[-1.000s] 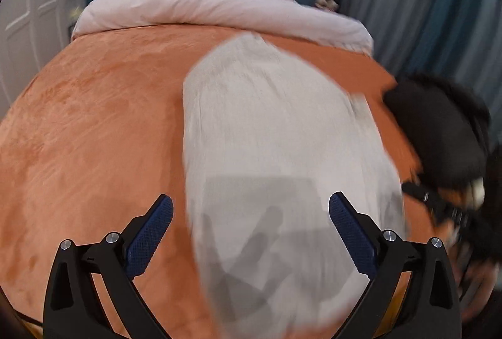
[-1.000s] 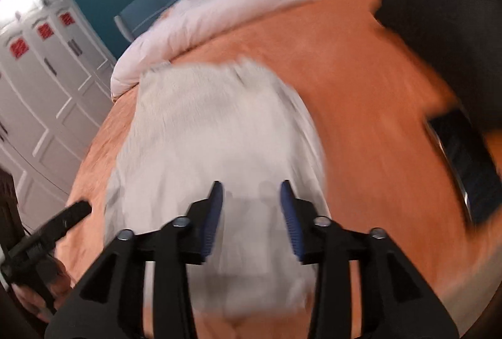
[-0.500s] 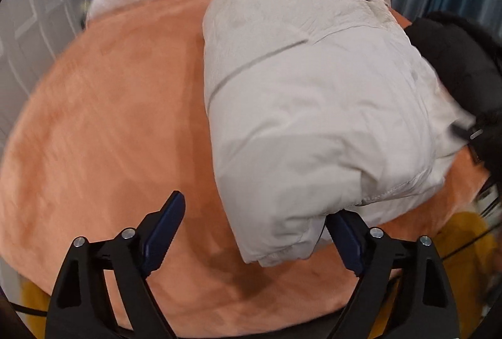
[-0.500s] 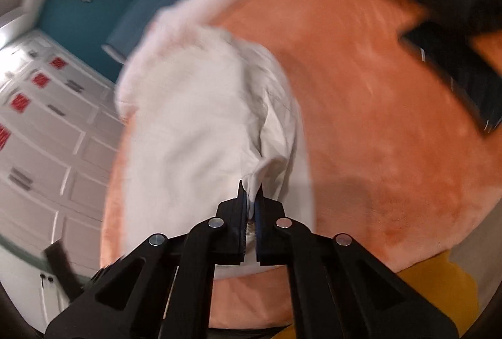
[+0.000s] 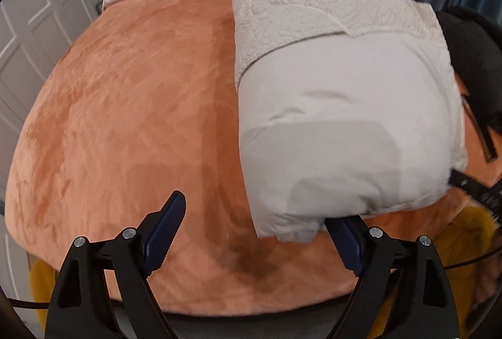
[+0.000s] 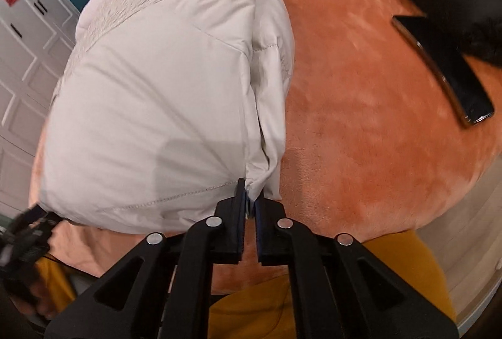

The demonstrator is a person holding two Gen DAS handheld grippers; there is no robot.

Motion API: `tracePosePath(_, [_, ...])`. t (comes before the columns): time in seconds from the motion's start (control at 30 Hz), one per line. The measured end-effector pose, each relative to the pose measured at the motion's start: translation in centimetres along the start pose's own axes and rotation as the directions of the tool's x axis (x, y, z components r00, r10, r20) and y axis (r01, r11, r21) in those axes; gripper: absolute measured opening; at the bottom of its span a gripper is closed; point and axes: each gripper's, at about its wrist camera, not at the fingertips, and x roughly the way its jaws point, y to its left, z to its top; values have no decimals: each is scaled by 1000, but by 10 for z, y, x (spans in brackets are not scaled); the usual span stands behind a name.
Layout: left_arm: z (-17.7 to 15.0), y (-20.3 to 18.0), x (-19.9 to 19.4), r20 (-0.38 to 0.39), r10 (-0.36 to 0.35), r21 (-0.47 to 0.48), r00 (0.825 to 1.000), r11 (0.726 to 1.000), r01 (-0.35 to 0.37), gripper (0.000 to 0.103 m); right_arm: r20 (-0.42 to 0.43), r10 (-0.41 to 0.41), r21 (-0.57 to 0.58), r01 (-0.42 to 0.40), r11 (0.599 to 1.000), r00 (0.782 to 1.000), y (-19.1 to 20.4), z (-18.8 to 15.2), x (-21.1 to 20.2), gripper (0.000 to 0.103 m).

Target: Fold large clothes

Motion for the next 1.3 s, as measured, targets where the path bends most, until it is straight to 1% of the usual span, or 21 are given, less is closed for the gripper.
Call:
tracePosePath(0.1, [1,0,-21,23,3,2,1000,1000,-3,85,21,-3,26,3,1000,1000,-4,-5,-13,13])
tracePosePath(0.17, [3,1,-35,47,6,0,999,1000,-6,84,54,4,49,-7,999,999,-9,-11,-29,13])
tracePosePath(0.23, [8,7,-51,92,-2,-15,996,1000,3,84,102,5,44,-10,999,995,-7,-12,-48,13])
tracePosePath(0.3, [17,7,-60,121,4,-22,993,1000,-2,85,144,20,19,-23,1000,989,-3,-4,-63,13])
tracePosePath(0.37, [27,5,-62,125,4,-29,992,1000,0,85,182,50,-30,-45,999,982,12,10,-77,13])
tracePosePath(0.43, [36,3,-58,132,21,-37,991,999,-16,85,203,74,-68,-61,996,976,26,24,-80,13])
tracePosePath(0.5, [43,-1,-53,132,32,-39,991,999,-27,85,190,101,-103,-83,991,977,42,33,-73,13])
tracePosePath(0.57, [47,0,-44,129,50,-40,990,998,-46,85,152,110,-131,-90,987,982,56,31,-53,13])
tracePosePath(0.67, [48,-1,-24,87,78,-38,993,996,-75,84,54,108,-134,-100,986,993,66,6,-17,12])
tracePosePath(0.7, [47,-1,-15,63,83,-42,995,996,-80,85,43,102,-135,-95,986,994,68,0,-9,9])
tracePosePath(0.77, [45,1,-6,47,85,-52,995,995,-82,88,-4,88,-147,-88,985,996,66,-14,7,8])
tracePosePath(0.83, [42,2,3,40,86,-50,995,995,-84,88,-16,87,-147,-89,985,996,63,-21,9,8])
tracePosePath(0.9, [41,1,6,42,95,-38,995,995,-93,89,-30,92,-142,-96,985,995,60,-20,1,8])
tracePosePath(0.93, [43,1,5,37,94,-37,995,995,-92,88,-28,95,-141,-98,985,995,59,-18,-6,10])
tracePosePath(1.0, [52,4,-4,32,69,-49,997,996,-68,86,18,109,-144,-105,984,994,58,-11,-25,12])
tracePosePath(1.07, [66,8,-15,66,36,-77,997,997,-30,85,90,116,-151,-102,983,989,54,10,-47,12])
tracePosePath(1.1, [82,10,-20,95,15,-90,995,996,-6,85,116,114,-151,-95,984,987,53,23,-52,12])
tracePosePath(1.13, [94,10,-21,104,4,-93,995,996,6,85,137,115,-152,-94,984,984,52,37,-56,12])
tracePosePath(1.17, [108,10,-20,113,-5,-97,994,995,16,85,171,113,-149,-88,985,979,50,60,-59,12])
tracePosePath(1.2, [128,9,-18,126,-12,-106,992,994,26,85,193,104,-147,-76,986,976,49,72,-61,12])
tracePosePath(1.3, [170,2,-5,160,-14,-109,987,993,32,85,254,48,-151,-10,989,966,49,122,-55,12])
